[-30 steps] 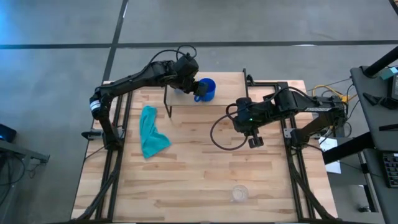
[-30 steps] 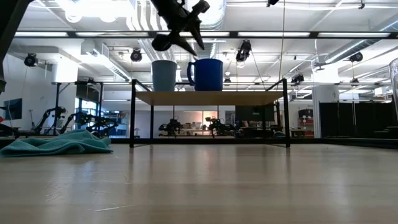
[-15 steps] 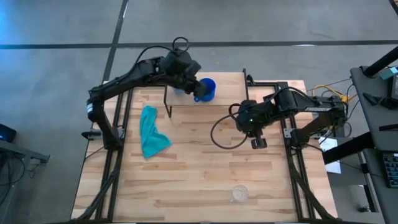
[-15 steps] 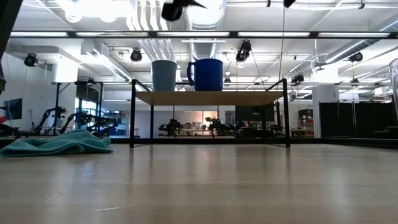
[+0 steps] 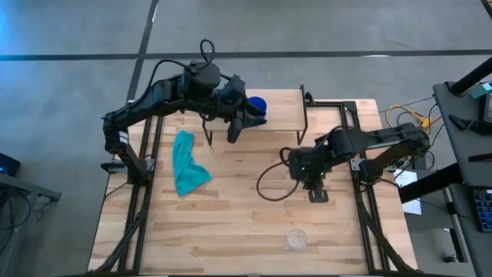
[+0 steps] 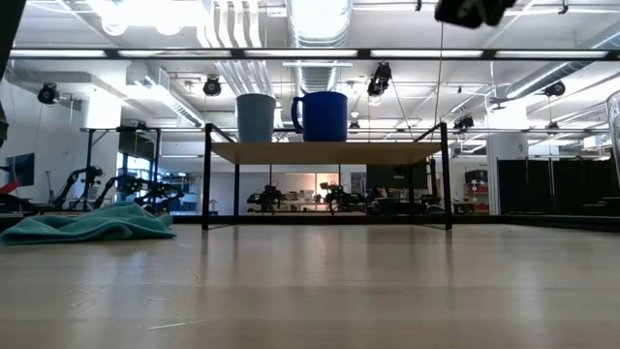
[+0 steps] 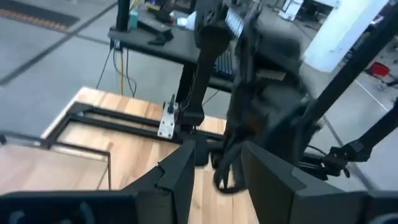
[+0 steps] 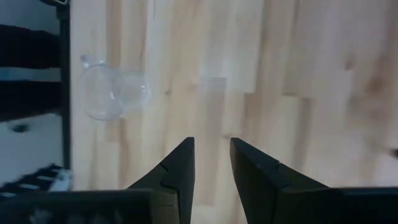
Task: Stack small to large cups/mugs on shelf
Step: Put the transparent mug on the shelf
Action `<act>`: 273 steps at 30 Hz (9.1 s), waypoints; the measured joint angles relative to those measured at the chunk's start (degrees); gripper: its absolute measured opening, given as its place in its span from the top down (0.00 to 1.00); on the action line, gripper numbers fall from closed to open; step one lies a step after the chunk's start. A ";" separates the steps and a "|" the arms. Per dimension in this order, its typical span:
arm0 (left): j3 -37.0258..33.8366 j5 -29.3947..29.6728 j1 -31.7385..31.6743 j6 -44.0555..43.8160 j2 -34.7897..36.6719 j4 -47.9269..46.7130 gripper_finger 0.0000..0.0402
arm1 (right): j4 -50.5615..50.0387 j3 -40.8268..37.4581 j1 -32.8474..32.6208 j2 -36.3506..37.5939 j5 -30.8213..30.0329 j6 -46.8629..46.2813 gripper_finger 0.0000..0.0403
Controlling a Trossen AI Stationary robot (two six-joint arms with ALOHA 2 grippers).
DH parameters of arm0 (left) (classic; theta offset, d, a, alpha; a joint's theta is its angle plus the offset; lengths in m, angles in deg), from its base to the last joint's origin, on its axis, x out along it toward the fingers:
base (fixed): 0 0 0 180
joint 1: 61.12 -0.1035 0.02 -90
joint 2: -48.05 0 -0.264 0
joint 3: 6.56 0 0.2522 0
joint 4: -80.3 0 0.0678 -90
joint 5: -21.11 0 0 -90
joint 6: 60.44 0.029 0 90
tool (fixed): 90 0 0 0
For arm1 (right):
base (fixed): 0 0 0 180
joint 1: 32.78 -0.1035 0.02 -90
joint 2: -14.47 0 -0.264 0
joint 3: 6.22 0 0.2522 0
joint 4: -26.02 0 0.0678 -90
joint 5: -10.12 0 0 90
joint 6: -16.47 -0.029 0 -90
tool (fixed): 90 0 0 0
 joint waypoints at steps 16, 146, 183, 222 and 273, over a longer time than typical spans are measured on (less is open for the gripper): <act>0.14 0.76 0.13 6.02 8.32 -2.64 0.71 | 17.83 -12.75 -6.98 -0.07 9.29 -39.63 0.76; -0.59 1.00 0.09 11.63 10.65 -0.50 0.71 | 20.91 -14.07 -20.41 -9.35 1.95 -63.46 0.76; -0.59 1.00 0.09 12.07 10.64 -0.63 0.71 | 19.81 -14.24 -22.13 -17.44 1.88 -70.85 0.74; -0.59 1.00 0.09 12.00 10.62 -0.77 0.71 | 19.80 -14.11 -21.67 -15.32 1.79 -64.41 0.98; -1.64 13.11 -0.94 11.33 2.31 13.20 0.71 | -6.92 16.75 33.97 2.53 -18.31 15.97 0.98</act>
